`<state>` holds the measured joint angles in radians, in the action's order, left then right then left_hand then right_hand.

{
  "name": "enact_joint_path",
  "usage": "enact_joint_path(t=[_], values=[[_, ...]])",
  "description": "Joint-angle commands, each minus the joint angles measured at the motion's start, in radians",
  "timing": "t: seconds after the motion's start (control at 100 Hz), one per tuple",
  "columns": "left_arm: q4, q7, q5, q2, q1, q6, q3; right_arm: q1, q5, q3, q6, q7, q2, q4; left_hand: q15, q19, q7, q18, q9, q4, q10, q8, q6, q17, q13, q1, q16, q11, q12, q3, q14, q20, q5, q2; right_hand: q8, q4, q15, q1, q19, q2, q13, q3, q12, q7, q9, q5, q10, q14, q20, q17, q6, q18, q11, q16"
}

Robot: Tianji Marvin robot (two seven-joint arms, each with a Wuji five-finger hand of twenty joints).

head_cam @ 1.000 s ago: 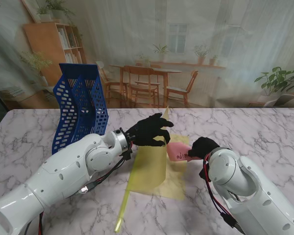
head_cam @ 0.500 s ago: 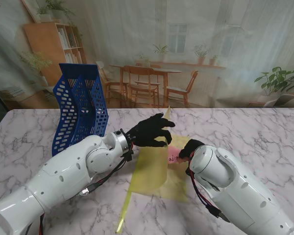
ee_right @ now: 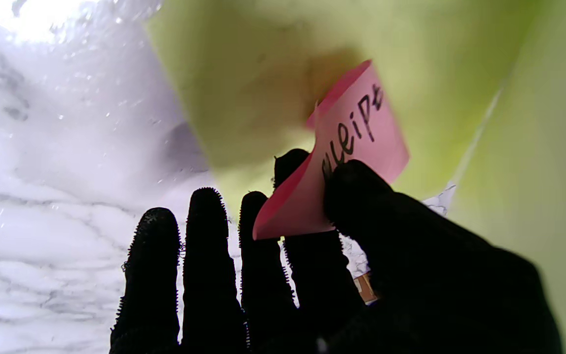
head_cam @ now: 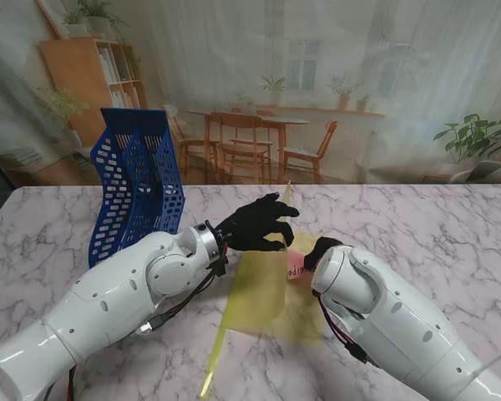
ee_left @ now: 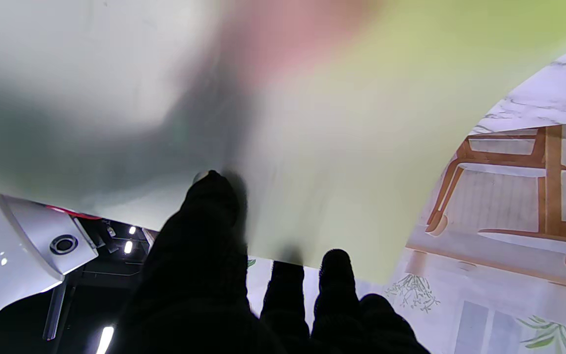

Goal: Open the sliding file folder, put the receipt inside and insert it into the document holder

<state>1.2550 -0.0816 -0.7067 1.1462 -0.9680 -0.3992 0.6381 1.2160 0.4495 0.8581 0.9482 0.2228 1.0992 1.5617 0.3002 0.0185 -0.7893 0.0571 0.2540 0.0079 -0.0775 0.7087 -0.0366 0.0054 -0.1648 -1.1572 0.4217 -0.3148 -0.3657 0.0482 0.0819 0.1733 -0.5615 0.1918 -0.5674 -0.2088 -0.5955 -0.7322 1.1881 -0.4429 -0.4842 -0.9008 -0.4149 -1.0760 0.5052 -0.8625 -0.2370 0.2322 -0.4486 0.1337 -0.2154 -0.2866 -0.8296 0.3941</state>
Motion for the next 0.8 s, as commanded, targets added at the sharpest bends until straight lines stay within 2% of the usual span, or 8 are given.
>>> enact_joint_path(t=[0.0, 0.2, 0.35, 0.46, 0.63, 0.79], values=[[0.004, 0.014, 0.001, 0.002, 0.003, -0.002, -0.002, 0.004, -0.008, -0.004, 0.013, 0.007, -0.009, 0.001, -0.010, -0.014, -0.054, 0.016, 0.013, -0.010, -0.006, 0.032, 0.037, -0.021, -0.001, -0.028, 0.000, 0.005, -0.007, 0.005, 0.005, -0.002, -0.014, -0.045, -0.006, 0.034, -0.063, -0.037, 0.022, 0.012, 0.009, -0.028, -0.012, -0.050, -0.023, 0.002, -0.004, -0.004, -0.008, -0.016, 0.013, 0.021, -0.041, 0.014], [-0.006, 0.015, 0.016, 0.010, 0.015, 0.007, -0.021, 0.007, -0.025, -0.014, 0.007, 0.042, -0.022, 0.049, -0.009, -0.015, -0.054, 0.016, 0.013, -0.009, -0.005, 0.031, 0.037, -0.022, -0.002, -0.029, 0.000, 0.005, -0.007, 0.005, 0.005, -0.003, -0.015, -0.044, -0.002, 0.034, -0.064, -0.034, 0.017, 0.009, 0.012, -0.034, -0.011, -0.053, -0.029, -0.001, -0.005, -0.003, -0.006, -0.019, 0.011, 0.020, -0.038, 0.014], [-0.017, 0.009, 0.033, 0.020, 0.025, 0.016, -0.039, -0.017, -0.040, -0.048, 0.014, 0.053, -0.023, 0.050, -0.010, -0.015, -0.054, 0.015, 0.014, -0.010, -0.004, 0.030, 0.040, -0.022, -0.002, -0.029, 0.000, 0.004, -0.007, 0.005, 0.005, -0.003, -0.016, -0.043, -0.001, 0.033, -0.063, -0.032, 0.017, 0.012, 0.016, -0.037, -0.010, -0.053, -0.034, 0.000, -0.003, -0.004, -0.006, -0.019, 0.015, 0.020, -0.036, 0.014], [-0.018, 0.005, 0.036, 0.024, 0.028, 0.020, -0.046, -0.039, -0.059, -0.079, 0.031, 0.040, -0.014, 0.032, -0.009, -0.015, -0.055, 0.015, 0.014, -0.010, -0.005, 0.029, 0.040, -0.022, -0.003, -0.028, 0.000, 0.003, -0.008, 0.005, 0.005, -0.004, -0.017, -0.043, 0.000, 0.032, -0.064, -0.032, 0.016, 0.012, 0.016, -0.038, -0.010, -0.052, -0.036, 0.001, -0.003, -0.005, -0.006, -0.020, 0.016, 0.020, -0.036, 0.014], [-0.021, -0.007, 0.040, 0.030, 0.029, 0.031, -0.054, -0.048, -0.089, -0.096, 0.047, -0.011, 0.018, -0.001, -0.009, -0.016, -0.055, 0.014, 0.015, -0.009, -0.005, 0.026, 0.042, -0.022, -0.002, -0.028, 0.000, 0.002, -0.009, 0.006, 0.005, -0.005, -0.017, -0.042, 0.021, 0.027, -0.068, -0.033, 0.014, 0.004, 0.012, -0.050, -0.008, -0.042, -0.031, -0.011, -0.006, -0.001, -0.005, -0.021, 0.010, 0.019, -0.035, 0.015], [-0.026, -0.015, 0.040, 0.035, 0.032, 0.040, -0.062, -0.056, -0.108, -0.115, 0.056, -0.014, 0.024, -0.010, -0.009, -0.016, -0.056, 0.012, 0.016, -0.009, -0.005, 0.025, 0.042, -0.022, -0.002, -0.028, 0.001, 0.000, -0.010, 0.007, 0.005, -0.006, -0.017, -0.042, 0.026, 0.023, -0.066, -0.030, 0.010, 0.006, 0.017, -0.053, -0.006, -0.040, -0.036, -0.012, -0.006, -0.002, -0.003, -0.026, 0.010, 0.021, -0.032, 0.014]])
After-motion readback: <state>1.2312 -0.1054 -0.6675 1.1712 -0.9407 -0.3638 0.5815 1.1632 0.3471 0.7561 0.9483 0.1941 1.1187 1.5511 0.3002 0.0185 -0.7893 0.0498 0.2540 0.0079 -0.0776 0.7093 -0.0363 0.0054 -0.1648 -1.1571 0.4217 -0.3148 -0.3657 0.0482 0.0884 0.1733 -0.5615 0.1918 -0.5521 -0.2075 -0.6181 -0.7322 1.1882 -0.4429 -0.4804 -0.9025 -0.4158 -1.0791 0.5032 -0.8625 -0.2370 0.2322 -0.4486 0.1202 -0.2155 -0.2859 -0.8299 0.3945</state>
